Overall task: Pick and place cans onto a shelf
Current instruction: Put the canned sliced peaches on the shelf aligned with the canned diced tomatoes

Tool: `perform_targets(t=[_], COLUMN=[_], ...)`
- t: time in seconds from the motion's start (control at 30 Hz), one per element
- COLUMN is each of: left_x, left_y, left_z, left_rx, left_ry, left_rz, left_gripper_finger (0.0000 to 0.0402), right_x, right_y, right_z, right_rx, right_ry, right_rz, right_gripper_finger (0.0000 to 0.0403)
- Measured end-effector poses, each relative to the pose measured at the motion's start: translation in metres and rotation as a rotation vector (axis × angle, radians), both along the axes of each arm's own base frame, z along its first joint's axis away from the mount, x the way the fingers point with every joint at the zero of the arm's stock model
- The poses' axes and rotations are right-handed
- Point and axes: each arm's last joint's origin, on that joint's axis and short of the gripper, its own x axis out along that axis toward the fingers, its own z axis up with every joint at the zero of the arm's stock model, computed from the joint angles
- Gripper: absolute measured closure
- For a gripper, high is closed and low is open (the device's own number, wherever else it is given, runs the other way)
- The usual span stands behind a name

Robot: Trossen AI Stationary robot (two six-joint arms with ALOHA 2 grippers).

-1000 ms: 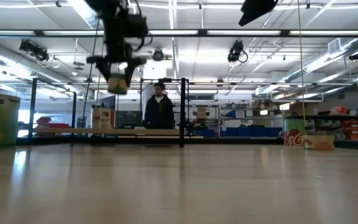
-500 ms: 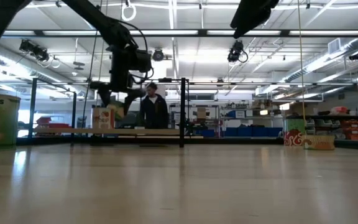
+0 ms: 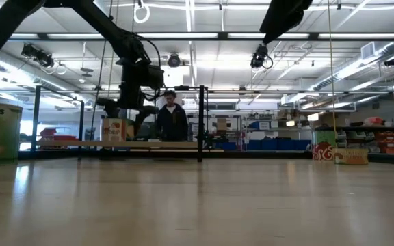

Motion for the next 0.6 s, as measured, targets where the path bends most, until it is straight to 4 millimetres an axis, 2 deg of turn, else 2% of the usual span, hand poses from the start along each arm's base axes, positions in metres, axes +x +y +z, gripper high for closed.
perform_targets(t=[0.6], left_x=[-0.0032], left_y=[-0.0039], left_z=[-0.0010], left_rx=[-0.092], left_ry=[-0.014], left_rz=[-0.033], left_gripper_finger=[0.0088], right_x=[-0.0014], right_y=[-0.0003], right_z=[0.0016], right_rx=[0.012], right_ry=[-0.002], right_rz=[0.025], right_gripper_finger=[0.0054])
